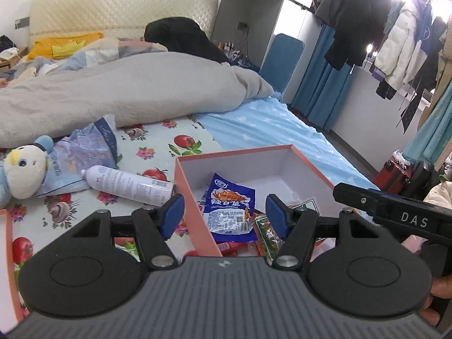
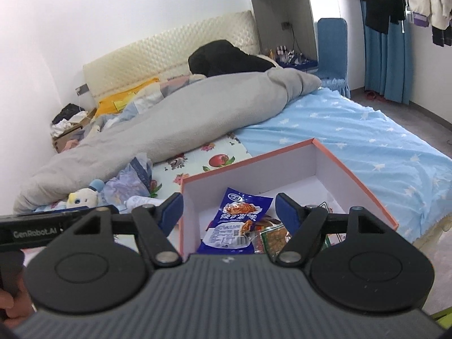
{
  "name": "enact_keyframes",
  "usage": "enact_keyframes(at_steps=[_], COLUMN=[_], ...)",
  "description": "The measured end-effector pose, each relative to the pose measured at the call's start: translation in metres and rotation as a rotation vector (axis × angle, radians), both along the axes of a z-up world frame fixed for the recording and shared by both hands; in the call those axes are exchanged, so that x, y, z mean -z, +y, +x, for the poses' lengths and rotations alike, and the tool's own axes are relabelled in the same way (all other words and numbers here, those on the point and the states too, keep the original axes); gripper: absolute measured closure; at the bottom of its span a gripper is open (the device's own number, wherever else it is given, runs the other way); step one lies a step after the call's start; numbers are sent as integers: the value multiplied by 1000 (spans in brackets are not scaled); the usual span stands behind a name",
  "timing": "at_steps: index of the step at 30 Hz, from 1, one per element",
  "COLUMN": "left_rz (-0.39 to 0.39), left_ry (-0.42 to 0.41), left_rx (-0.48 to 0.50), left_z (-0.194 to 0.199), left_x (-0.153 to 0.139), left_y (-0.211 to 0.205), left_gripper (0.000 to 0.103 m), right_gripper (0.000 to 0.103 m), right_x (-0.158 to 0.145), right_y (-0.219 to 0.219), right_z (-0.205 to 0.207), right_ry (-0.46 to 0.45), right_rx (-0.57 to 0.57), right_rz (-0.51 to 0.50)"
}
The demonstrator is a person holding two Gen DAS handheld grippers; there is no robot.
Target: Organize snacks
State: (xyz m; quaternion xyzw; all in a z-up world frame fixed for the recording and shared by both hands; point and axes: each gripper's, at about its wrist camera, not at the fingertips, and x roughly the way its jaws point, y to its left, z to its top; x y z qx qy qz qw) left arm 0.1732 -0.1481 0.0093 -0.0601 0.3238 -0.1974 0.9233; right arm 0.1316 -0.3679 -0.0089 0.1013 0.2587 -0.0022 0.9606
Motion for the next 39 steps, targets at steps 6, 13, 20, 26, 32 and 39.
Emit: enact_keyframes(at_steps=[6,13,20,26,32,39], left_rz=[-7,-4,0,3,0,5], left_ry=[-21,-27,-32,-13,-18,-12], left_rx=[-9,-22,-21,-23,-21,-24], left_z=[-31,-55,-65,-68,-64,-63], left_x=[-4,5,19,28,28,28], left_y=[9,8,5,7,5,2], left_gripper=[34,34,34,34,34,33], right_gripper=[29,29,29,29,29,29], right_x=[4,16,30,33,33,32], right_y=[6,8,7,1,0,-2], right_z=[-27,-50,-60,-64,-68,-68], right_ry=[0,-1,0,-4,-14,-20], right_rx=[21,23,18,36,41,46], right_rz=[-18,-37,-50,-35,-38,-42])
